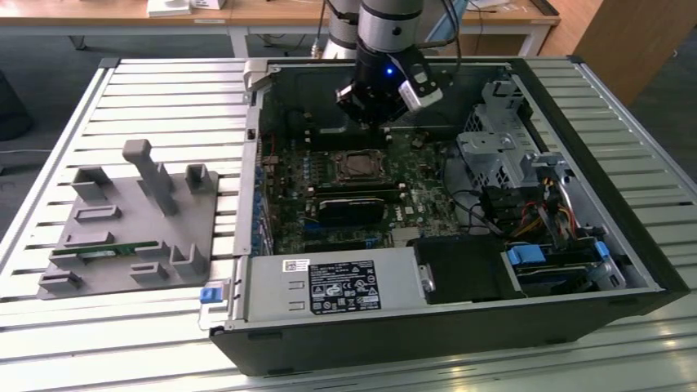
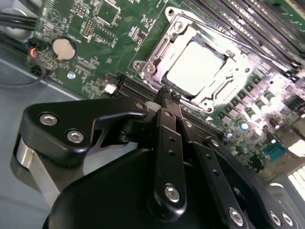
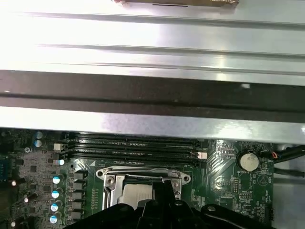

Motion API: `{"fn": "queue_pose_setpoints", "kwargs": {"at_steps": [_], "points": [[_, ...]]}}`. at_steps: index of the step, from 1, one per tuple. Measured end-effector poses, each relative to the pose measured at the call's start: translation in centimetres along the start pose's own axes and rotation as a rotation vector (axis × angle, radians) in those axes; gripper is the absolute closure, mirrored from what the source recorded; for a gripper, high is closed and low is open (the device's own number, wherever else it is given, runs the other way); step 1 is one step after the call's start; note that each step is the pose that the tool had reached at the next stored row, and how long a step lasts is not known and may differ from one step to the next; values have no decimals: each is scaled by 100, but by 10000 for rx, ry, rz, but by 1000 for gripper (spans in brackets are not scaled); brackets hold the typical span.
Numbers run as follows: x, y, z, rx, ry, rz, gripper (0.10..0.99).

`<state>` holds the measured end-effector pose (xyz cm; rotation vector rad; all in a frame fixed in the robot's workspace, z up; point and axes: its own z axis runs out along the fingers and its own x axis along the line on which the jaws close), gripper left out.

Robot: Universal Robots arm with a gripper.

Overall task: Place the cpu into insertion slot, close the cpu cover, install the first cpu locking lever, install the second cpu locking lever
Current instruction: 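Install the second cpu locking lever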

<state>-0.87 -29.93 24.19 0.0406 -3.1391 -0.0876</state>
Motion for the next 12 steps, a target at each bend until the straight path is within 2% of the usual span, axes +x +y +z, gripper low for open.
{"fn": "queue_pose_setpoints", "kwargs": {"at_steps": [3,12], "points": [[1,-35,-17,0,0,-1,980],[26,-325,-31,0,0,-1,980]]}}
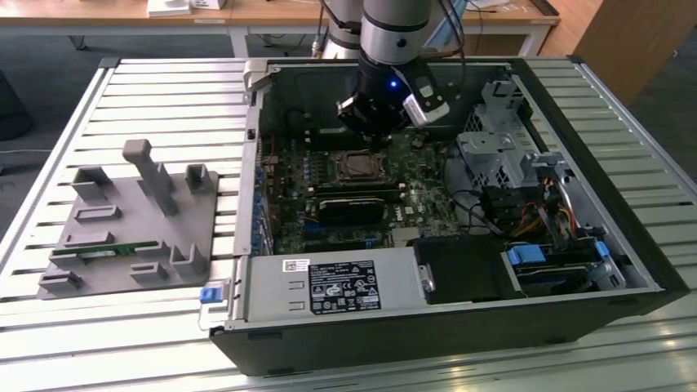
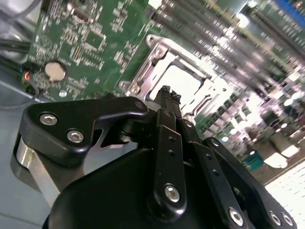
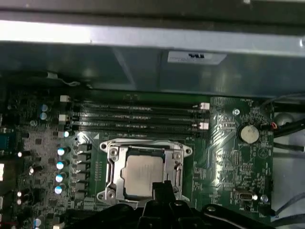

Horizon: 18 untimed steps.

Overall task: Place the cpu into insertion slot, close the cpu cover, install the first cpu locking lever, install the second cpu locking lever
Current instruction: 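Install the second cpu locking lever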

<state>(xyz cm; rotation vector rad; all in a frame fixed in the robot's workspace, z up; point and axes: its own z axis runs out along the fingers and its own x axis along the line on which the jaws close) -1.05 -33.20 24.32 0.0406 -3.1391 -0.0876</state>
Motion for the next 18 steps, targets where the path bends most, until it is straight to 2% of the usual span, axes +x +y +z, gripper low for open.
{"fn": "queue_pose_setpoints", "kwargs": {"at_steps": [6,9,14,18], "points": [[7,-183,30,-34,17,1,980],[8,-211,62,-40,99,6,980],[13,-324,75,-47,112,5,980],[109,-347,83,-47,111,5,980]]}}
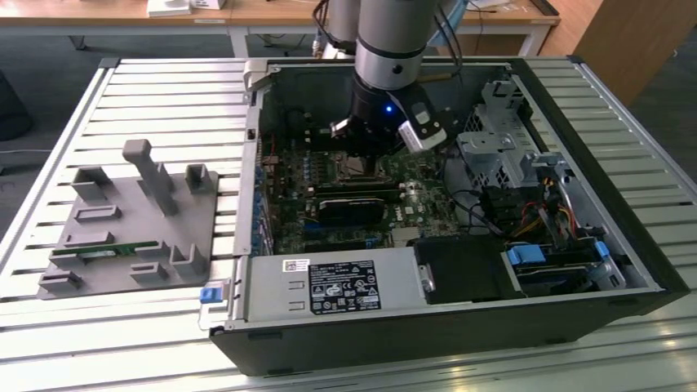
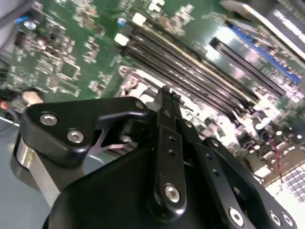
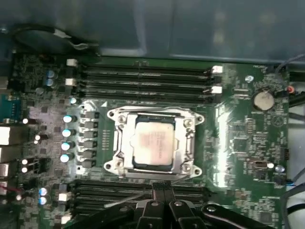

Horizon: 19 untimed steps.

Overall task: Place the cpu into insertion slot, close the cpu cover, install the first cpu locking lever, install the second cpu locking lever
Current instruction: 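Install the second cpu locking lever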

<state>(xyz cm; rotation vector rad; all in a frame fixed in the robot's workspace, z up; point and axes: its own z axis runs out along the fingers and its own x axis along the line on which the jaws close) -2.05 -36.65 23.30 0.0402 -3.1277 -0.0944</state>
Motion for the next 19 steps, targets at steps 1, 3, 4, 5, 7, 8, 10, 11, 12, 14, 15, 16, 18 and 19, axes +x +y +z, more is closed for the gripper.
{"fn": "queue_pose_setpoints", "kwargs": {"at_steps": [1,3,4,5,7,8,10,11,12,14,15,16,18,19], "points": [[37,-2,2,-1,0,1,980],[112,-5,6,-1,0,0,980],[142,-5,9,-1,-1,0,980],[170,-4,13,-2,-1,2,980],[206,-6,32,0,1,2,980],[210,-6,51,0,10,2,980],[212,-9,87,-1,33,3,980],[213,-10,105,-1,43,4,980],[218,-13,117,-6,46,4,980],[232,-38,121,-114,43,1,980],[238,-52,121,-167,41,2,980],[247,-63,120,-209,41,2,980],[274,-80,119,-289,38,-1,980],[293,-88,119,-343,37,-2,980]]}}
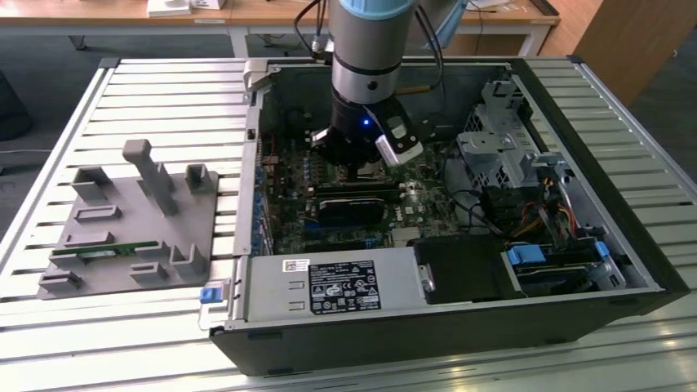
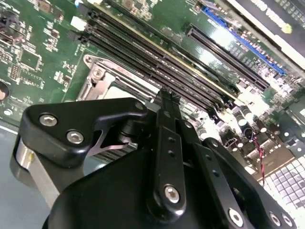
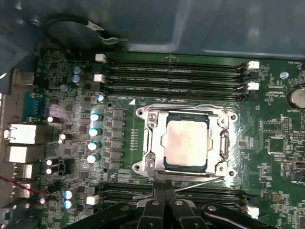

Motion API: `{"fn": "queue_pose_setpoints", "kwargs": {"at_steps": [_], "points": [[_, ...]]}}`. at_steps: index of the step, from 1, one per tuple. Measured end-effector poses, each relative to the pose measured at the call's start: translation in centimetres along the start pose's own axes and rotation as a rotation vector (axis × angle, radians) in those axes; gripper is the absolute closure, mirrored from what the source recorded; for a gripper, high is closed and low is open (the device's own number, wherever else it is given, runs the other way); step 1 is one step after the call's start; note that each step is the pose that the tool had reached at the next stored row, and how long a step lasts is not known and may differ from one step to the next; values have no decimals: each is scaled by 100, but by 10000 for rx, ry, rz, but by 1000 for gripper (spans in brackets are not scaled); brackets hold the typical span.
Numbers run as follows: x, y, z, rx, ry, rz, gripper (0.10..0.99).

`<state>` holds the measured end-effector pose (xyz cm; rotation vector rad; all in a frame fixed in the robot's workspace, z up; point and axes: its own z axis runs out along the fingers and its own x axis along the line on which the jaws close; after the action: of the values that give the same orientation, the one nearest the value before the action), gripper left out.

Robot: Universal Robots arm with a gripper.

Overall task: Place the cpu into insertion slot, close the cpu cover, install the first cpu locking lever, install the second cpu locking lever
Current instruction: 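Install the second cpu locking lever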

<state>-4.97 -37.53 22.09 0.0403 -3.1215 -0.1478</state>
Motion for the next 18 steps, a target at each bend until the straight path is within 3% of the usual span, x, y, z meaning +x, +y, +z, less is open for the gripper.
{"fn": "queue_pose_setpoints", "kwargs": {"at_steps": [4,7,12,18], "points": [[51,-45,-3,-261,-7,-4,980],[63,-62,11,-346,-8,-4,980],[75,-72,80,-360,-9,-6,980],[88,-155,73,-678,-16,-11,980]]}}
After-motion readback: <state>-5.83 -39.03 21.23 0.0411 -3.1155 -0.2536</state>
